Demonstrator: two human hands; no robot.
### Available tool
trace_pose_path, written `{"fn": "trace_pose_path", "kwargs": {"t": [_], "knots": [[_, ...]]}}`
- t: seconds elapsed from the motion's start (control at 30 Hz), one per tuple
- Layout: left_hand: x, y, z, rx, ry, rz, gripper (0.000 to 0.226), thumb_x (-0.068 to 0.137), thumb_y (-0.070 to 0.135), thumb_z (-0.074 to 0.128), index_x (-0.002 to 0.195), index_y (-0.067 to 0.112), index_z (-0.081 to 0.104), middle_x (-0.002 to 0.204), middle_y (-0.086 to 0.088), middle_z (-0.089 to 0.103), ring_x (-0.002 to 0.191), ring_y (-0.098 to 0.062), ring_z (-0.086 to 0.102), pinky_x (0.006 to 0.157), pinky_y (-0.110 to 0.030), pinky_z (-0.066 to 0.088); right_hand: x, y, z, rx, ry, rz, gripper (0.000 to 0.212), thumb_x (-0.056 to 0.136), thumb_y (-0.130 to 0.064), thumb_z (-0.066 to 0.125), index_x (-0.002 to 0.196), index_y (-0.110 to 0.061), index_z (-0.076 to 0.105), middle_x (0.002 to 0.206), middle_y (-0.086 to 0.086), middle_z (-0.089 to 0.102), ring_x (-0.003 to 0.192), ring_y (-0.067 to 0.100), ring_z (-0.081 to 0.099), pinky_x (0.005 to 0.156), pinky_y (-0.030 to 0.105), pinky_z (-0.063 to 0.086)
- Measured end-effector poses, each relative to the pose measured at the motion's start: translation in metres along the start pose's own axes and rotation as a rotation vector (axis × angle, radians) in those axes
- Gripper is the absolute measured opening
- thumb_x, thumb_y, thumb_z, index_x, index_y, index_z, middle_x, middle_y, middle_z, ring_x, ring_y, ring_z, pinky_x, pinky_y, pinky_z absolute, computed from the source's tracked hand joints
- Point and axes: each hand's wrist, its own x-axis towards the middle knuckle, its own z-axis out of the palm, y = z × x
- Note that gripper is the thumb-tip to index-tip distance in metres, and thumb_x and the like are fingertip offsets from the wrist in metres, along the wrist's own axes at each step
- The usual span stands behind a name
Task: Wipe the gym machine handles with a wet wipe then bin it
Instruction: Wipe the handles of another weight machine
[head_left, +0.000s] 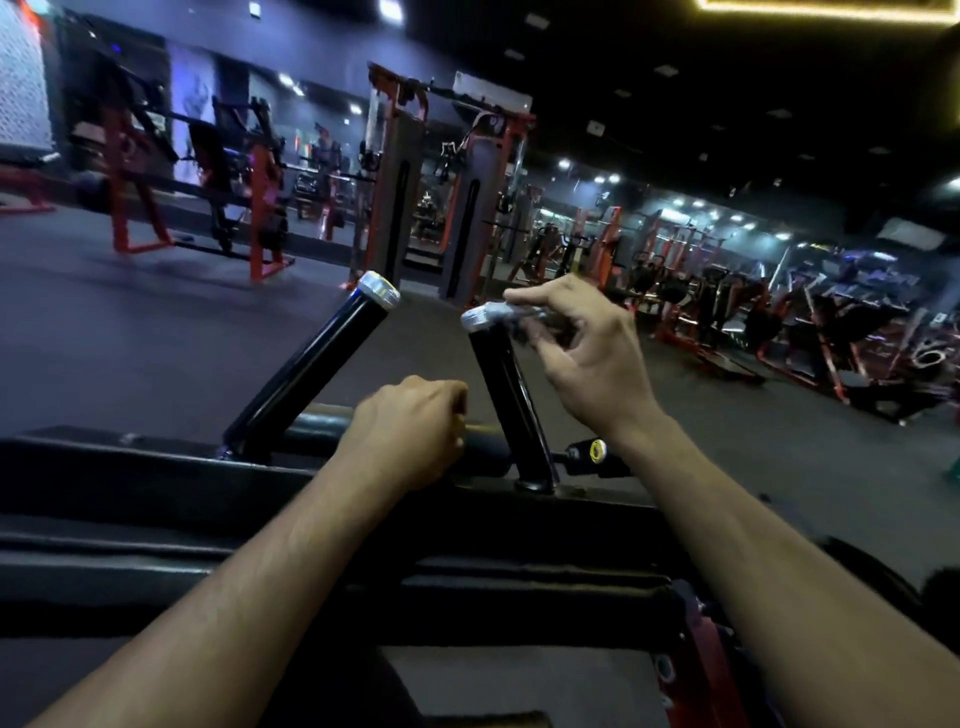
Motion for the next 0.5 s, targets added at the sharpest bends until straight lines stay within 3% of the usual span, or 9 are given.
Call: {"fn": "trace_pose_path", "kwargs": {"t": [0.17,0.37,0.5], "knots": [[0.000,0.002,0.000,0.040,0.049,0.024,0.016,0.098,0.031,0.047,0.108,0.026,0.059,0.107,-0.010,0.066,0.097,-0.039,0.064,0.071,-0.036,0.041,-0.034,0.003,0.022,0.238,0.111,0.210,0.038,0.084,0.014,0.063,0.109,-0.011,0.076,0.107,-0.006,0.074,0.103,0.001,0.068,0.091,0.019,0.052],[-0.002,0.006,-0.002,0.074,0.081,0.034,0.015,0.101,0.032,0.045,0.106,0.024,0.056,0.101,-0.007,0.065,0.092,-0.036,0.064,0.070,-0.038,0.045,-0.091,0.010,-0.008,0.199,-0.066,0.306,0.043,0.079,0.013,0.068,0.103,-0.022,0.079,0.100,-0.013,0.075,0.098,0.002,0.070,0.088,0.026,0.056],[-0.002,0.007,-0.002,0.062,0.093,0.020,0.015,0.100,0.034,0.047,0.110,0.026,0.056,0.103,-0.006,0.065,0.092,-0.035,0.064,0.070,-0.036,0.042,-0.104,0.013,-0.025,0.052,-0.201,0.378,0.040,0.081,-0.001,0.075,0.102,-0.036,0.078,0.091,-0.012,0.072,0.088,0.001,0.069,0.083,0.024,0.054]]}}
